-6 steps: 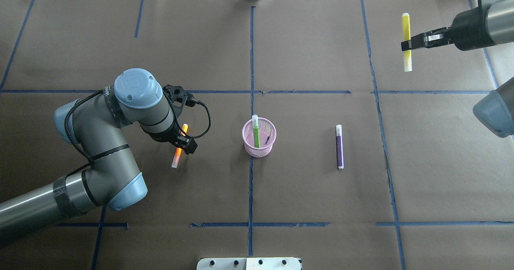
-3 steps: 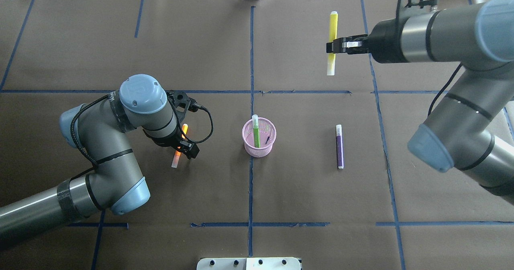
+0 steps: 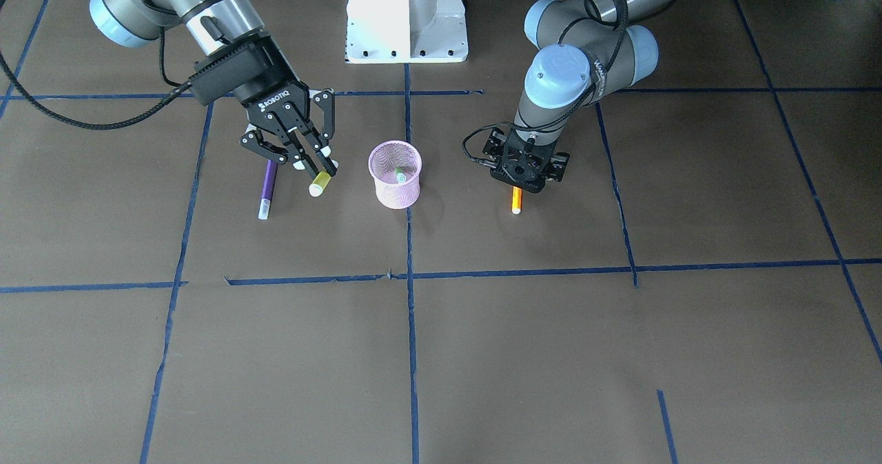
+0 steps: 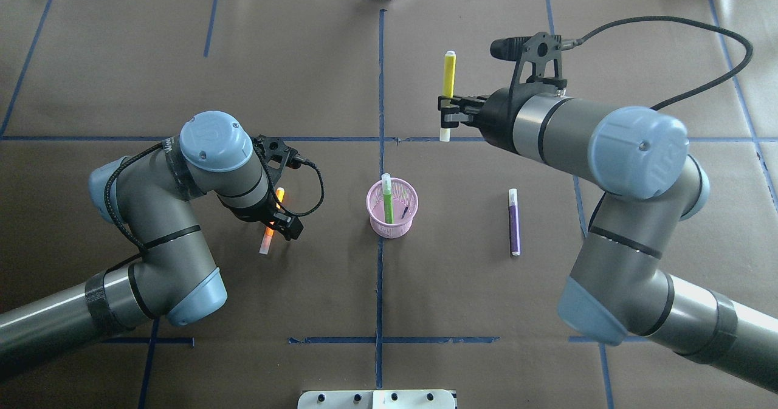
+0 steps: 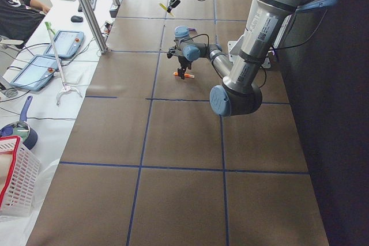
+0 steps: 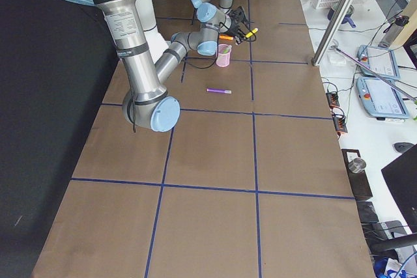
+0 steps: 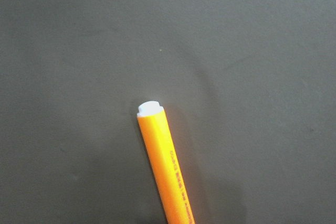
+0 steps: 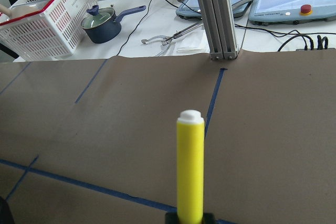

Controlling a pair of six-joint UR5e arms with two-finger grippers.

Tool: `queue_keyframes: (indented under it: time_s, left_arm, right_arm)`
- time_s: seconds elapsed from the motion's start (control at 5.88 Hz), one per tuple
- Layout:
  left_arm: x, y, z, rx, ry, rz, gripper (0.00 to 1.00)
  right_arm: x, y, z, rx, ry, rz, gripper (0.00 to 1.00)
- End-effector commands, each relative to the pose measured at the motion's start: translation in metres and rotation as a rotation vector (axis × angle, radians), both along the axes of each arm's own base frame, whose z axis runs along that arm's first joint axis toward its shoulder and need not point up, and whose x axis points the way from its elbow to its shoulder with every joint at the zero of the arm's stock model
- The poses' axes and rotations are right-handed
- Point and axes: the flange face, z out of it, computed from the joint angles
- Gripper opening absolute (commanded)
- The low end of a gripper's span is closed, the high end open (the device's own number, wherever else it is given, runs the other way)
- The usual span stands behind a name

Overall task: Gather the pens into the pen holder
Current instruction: 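Carry the yellow highlighter toward the holder with right gripper while left holds orange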

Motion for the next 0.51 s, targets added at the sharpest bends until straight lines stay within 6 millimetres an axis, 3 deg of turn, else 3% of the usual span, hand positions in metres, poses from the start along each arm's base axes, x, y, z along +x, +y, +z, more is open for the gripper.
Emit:
queue_keyframes:
  time_s: [0.0,0.34]
  left_arm:
    - [0.001,0.001,-0.002,0.001,0.002,0.002,1.00]
    - [0.001,0.000,-0.002,0.001,0.002,0.002,1.00]
  right_arm:
    - [-0.045,0.026,-0.017,0.038,0.080,0.021,0.00]
    - [-0.083,0.055,-0.010,0.040,0.106,-0.009,0.00]
